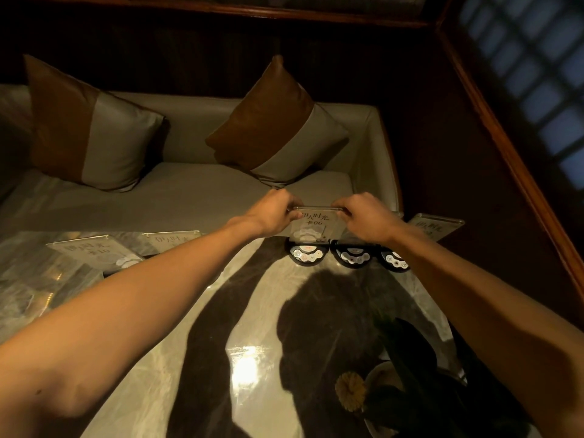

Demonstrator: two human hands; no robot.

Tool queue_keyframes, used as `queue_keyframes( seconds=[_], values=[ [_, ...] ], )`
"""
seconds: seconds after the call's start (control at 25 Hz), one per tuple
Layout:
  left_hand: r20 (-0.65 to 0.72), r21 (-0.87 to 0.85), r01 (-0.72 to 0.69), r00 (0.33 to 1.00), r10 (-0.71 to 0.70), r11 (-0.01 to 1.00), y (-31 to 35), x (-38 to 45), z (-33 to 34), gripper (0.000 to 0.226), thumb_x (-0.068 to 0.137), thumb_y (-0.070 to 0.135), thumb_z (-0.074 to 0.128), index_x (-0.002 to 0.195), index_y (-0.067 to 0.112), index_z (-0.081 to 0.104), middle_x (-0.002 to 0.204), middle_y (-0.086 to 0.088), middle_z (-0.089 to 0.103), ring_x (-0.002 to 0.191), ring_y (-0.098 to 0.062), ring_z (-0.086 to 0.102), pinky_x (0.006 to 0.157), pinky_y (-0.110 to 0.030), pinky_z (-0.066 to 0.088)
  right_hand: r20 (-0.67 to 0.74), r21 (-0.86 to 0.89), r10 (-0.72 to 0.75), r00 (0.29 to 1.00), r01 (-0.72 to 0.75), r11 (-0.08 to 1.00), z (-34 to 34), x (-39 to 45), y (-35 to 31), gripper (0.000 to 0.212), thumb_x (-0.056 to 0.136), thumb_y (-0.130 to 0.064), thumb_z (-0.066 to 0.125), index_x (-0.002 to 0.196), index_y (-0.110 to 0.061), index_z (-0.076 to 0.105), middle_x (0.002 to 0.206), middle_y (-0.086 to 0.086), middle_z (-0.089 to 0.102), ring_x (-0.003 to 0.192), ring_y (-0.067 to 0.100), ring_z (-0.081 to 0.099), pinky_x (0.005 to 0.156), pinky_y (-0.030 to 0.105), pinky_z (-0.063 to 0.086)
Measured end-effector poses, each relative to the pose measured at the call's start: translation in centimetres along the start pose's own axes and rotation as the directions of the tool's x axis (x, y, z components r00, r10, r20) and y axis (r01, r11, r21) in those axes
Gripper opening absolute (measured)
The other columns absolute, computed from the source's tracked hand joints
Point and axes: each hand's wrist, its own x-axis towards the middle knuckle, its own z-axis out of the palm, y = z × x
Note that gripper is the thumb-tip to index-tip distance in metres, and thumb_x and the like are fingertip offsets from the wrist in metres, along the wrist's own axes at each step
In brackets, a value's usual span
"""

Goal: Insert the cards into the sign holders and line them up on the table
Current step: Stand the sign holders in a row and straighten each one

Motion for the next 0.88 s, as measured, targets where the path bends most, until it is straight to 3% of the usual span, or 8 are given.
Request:
queue_keyframes(
  seconds=[0.16, 0.32, 0.6, 0.8, 0.88],
  values=[
    [-0.003, -0.011, -0.008, 1.000, 0.008, 1.000, 0.2, -0.1, 0.1, 0.022, 0.097, 0.022, 0.062, 0.113, 0.012, 0.072, 0.111, -0.005, 0.075, 0.099, -0.019, 0.069, 0.078, -0.028, 0.052, 0.000, 0.006, 0.012, 1.000, -0.012, 1.000, 0.1, -0.2, 0.4, 0.026, 0.102, -0.019, 0.051, 0.123, -0.017, 0.066, 0.118, 0.008, 0.072, 0.107, 0.021, 0.068, 0.085, 0.036, 0.061],
    [-0.009, 0.002, -0.023, 1.000, 0.023, 1.000, 0.5, 0.0, 0.3, 0.021, 0.096, 0.023, 0.062, 0.111, 0.014, 0.074, 0.108, -0.004, 0.075, 0.098, -0.018, 0.069, 0.078, -0.029, 0.053, 0.000, 0.014, 0.016, 1.000, -0.016, 1.000, 0.1, -0.4, 0.9, 0.026, 0.103, -0.019, 0.050, 0.124, -0.018, 0.065, 0.120, 0.007, 0.071, 0.104, 0.017, 0.067, 0.073, 0.023, 0.058],
    [0.001, 0.015, 0.006, 1.000, -0.006, 1.000, 0.6, 0.3, 0.3, 0.021, 0.097, 0.023, 0.062, 0.112, 0.014, 0.073, 0.108, -0.005, 0.075, 0.098, -0.019, 0.069, 0.078, -0.029, 0.052, 0.001, 0.006, 0.032, 0.999, -0.032, 0.999, 0.2, -0.3, 1.1, 0.027, 0.105, -0.021, 0.048, 0.124, -0.017, 0.065, 0.114, 0.005, 0.071, 0.073, 0.000, 0.059, 0.053, 0.012, 0.045],
    [0.018, 0.028, 0.038, 0.999, -0.039, 0.999, 0.4, 0.4, 0.1, 0.022, 0.097, 0.024, 0.060, 0.113, 0.013, 0.072, 0.107, -0.005, 0.075, 0.097, -0.019, 0.068, 0.076, -0.029, 0.050, 0.002, -0.010, 0.029, 1.000, -0.029, 1.000, 0.1, 0.0, 0.8, 0.027, 0.104, -0.022, 0.049, 0.124, -0.017, 0.066, 0.115, 0.006, 0.072, 0.086, 0.011, 0.065, 0.063, 0.020, 0.052],
    [0.016, 0.025, 0.039, 0.999, -0.039, 0.999, 0.3, 0.4, 0.1, 0.023, 0.098, 0.024, 0.060, 0.114, 0.013, 0.071, 0.107, -0.005, 0.074, 0.097, -0.019, 0.068, 0.075, -0.027, 0.048, -0.007, -0.010, 0.031, 1.000, -0.031, 0.999, 0.1, 0.0, 0.5, 0.026, 0.104, -0.020, 0.049, 0.122, -0.016, 0.067, 0.115, 0.008, 0.072, 0.097, 0.017, 0.068, 0.074, 0.028, 0.059]
  ],
)
